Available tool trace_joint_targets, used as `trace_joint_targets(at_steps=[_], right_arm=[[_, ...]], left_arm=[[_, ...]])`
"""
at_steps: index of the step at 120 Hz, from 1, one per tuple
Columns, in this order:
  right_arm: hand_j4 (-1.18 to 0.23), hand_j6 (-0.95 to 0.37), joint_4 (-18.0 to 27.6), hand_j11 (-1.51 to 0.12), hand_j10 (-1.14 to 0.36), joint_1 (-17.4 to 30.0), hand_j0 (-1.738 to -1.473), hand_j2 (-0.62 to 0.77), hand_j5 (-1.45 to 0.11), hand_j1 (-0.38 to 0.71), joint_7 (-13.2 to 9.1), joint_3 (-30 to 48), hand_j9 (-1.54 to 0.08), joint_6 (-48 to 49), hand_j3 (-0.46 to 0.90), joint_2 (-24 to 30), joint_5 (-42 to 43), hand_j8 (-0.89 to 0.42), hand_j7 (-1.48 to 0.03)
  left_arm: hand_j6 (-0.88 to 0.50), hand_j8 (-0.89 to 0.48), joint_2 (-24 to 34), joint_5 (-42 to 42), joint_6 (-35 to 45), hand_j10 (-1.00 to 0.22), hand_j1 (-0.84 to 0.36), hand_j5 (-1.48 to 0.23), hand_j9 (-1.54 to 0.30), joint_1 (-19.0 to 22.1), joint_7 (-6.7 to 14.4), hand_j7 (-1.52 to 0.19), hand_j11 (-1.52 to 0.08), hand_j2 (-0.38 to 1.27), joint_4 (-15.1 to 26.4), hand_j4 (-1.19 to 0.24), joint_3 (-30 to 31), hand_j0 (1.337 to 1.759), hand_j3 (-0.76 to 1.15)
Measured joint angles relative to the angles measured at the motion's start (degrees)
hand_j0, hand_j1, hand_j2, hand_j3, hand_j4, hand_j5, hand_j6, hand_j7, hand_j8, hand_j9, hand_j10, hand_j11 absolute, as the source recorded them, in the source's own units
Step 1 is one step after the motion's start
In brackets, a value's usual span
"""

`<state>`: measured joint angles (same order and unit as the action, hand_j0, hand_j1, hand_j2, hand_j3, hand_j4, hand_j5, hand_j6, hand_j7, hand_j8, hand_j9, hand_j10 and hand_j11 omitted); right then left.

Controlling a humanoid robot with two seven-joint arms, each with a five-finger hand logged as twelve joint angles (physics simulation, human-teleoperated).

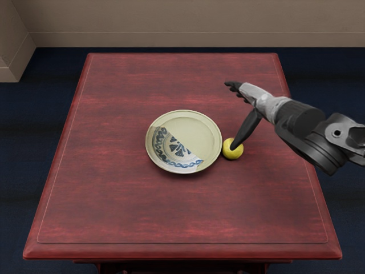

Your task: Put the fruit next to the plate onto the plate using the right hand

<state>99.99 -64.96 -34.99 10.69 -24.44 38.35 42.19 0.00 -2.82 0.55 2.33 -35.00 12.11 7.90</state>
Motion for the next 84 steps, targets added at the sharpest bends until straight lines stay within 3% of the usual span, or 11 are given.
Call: trace_joint_targets(at_steps=[18, 35, 53, 84], right_arm=[[-0.04, -0.04, 0.0, -0.05, -0.04, -0.9, -1.658, -0.01, -0.05, -0.31, 0.0, -2.2, -0.05, -0.2, 0.00, -0.4, 0.0, -0.04, -0.05], [-0.04, -0.04, 0.0, -0.05, -0.04, -4.8, -1.658, -0.01, -0.05, -0.30, 0.0, -9.3, -0.05, -5.3, 0.00, -0.6, 0.0, -0.04, -0.05], [-0.04, -0.04, -1.1, -0.05, -0.04, -12.2, -1.658, -0.01, -0.05, -0.30, 0.0, -19.4, -0.05, -9.3, 0.00, -5.5, -0.2, -0.04, -0.05], [-0.04, -0.04, -4.2, -0.05, -0.04, -15.4, -1.658, -0.01, -0.05, -0.30, 0.0, -26.5, -0.05, -10.5, 0.00, -9.7, -5.7, -0.04, -0.05]], left_arm=[[-0.01, -0.01, 0.0, 0.0, 0.0, -0.01, 0.34, -0.01, -0.01, 0.0, 0.0, -0.01, -0.01, 0.00, 0.0, -0.01, 0.0, 1.658, 0.00], [-0.01, -0.01, 0.0, 0.0, 0.0, -0.01, 0.34, -0.01, -0.01, 0.0, 0.0, -0.01, -0.01, 0.00, 0.0, -0.01, 0.1, 1.658, 0.00], [-0.01, -0.01, 0.0, 0.0, 0.0, -0.01, 0.34, -0.01, -0.01, 0.0, 0.0, -0.01, -0.01, 0.00, 0.0, -0.01, 0.1, 1.658, 0.00], [-0.01, -0.01, 0.0, 0.0, 0.0, -0.01, 0.34, -0.01, -0.01, 0.0, 0.0, -0.01, -0.01, 0.00, 0.0, -0.01, 0.1, 1.658, 0.00]])
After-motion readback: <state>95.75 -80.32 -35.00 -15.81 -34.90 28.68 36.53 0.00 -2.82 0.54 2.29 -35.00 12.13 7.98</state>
